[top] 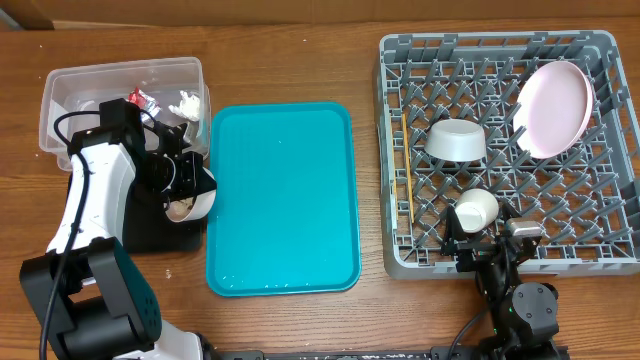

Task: Sort waste into correct bins and load items into the dishwasher
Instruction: 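Tip the pink bowl over the black tray to dump the rice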

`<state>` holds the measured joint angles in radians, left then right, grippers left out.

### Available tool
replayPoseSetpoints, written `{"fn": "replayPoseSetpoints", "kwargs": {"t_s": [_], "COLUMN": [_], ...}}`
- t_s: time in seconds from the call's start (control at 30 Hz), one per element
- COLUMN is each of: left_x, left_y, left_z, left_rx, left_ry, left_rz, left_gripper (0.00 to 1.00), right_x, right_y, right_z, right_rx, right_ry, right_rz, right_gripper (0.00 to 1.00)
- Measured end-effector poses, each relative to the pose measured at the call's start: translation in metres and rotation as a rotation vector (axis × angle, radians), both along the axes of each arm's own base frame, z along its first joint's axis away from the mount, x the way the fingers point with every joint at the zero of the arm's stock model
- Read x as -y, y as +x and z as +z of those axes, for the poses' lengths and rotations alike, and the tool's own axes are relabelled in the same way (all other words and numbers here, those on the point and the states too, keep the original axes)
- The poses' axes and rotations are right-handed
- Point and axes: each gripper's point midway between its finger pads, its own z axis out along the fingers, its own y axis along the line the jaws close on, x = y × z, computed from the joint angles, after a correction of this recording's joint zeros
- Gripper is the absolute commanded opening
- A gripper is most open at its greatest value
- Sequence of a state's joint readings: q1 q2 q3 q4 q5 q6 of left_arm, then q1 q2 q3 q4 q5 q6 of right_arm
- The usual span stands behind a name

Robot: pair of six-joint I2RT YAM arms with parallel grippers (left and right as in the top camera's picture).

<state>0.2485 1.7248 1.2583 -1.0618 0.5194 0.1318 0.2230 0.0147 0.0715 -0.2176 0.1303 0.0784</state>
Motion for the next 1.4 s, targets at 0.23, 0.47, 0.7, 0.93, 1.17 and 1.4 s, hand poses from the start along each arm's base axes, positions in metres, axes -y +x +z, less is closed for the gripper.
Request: {"fn": "replayPoseSetpoints", "kwargs": {"t_s": [0.23, 0.47, 0.7, 0.93, 1.17, 1.4], "left_x": [0.018, -0.029, -0.04, -0.051, -0.076, -0.079], "left_y": [-0.001, -0.014, -0.03, -0.049, -0.059, -0.059], "left_z": [0.024, 0.034, 0.053, 0.081, 0.095, 0.097], "left_rx": [0.072, 0.168, 0.32, 0.471, 0.637, 0.689], "left_ry": [-0.252, -0.427, -0.634, -0.748, -0.703, -0.673], "left_rz": [-0.013, 0.149, 0.224, 0.303, 0.346, 0.325], "left_gripper": [0.04, 0.04, 0.04, 0.04, 0.04, 0.04], "right_x": [0.0, 0.0, 0.0, 0.0, 0.0, 0.0], "right_y": [0.0, 0.0, 0.0, 0.0, 0.0, 0.0], "right_z": [0.0, 0.0, 0.0, 0.0, 0.0, 0.0], "right_rx": [0.0, 0.0, 0.0, 0.0, 0.0, 0.0], "right_ry": [0.0, 0.0, 0.0, 0.0, 0.0, 0.0], "right_rz": [-0.001, 0.0, 0.0, 0.0, 0.0, 0.0], "right_gripper": [1.0, 1.0, 1.0, 1.0, 1.0, 1.0]}}
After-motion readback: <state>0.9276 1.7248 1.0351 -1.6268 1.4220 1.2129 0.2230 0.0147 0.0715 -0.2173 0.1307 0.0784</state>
